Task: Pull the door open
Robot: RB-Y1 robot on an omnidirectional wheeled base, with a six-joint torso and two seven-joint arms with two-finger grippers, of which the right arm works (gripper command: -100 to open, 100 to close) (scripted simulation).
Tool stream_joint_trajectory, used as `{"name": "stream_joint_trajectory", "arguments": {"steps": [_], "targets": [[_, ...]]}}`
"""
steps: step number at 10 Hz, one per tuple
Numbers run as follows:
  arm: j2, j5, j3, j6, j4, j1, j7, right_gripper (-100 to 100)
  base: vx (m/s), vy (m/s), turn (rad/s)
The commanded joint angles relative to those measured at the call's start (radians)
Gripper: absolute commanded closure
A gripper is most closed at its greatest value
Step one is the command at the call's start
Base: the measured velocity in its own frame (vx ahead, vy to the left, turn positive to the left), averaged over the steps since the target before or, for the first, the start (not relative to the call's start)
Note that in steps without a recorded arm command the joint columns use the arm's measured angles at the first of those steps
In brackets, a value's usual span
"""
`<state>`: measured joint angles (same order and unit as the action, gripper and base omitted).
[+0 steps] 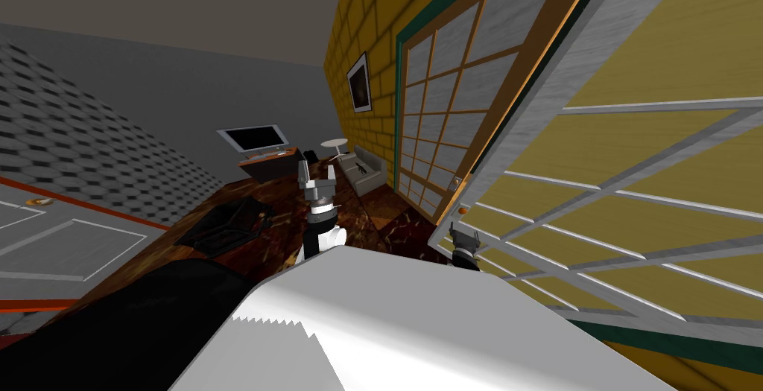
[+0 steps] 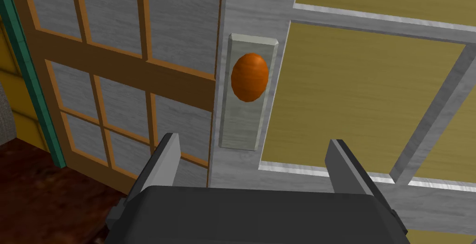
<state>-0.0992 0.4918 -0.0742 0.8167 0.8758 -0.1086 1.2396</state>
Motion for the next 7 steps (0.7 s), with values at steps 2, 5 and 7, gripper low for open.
{"name": "stream_joint_trajectory", "arguments": {"steps": [2,5,7], "targets": [[-0.001,0.021,0.013,0.0,-0.004,0.007,0.049,-100,-0.059,-0.004,0.019],[-0.026,0.029,0.012,0.006,-0.012,-0.003,0.085,-100,0.015,-0.001,0.029],[-0.043,0.032,0.011,0.011,-0.019,-0.009,0.104,-100,0.197,-0.02,0.042]]}}
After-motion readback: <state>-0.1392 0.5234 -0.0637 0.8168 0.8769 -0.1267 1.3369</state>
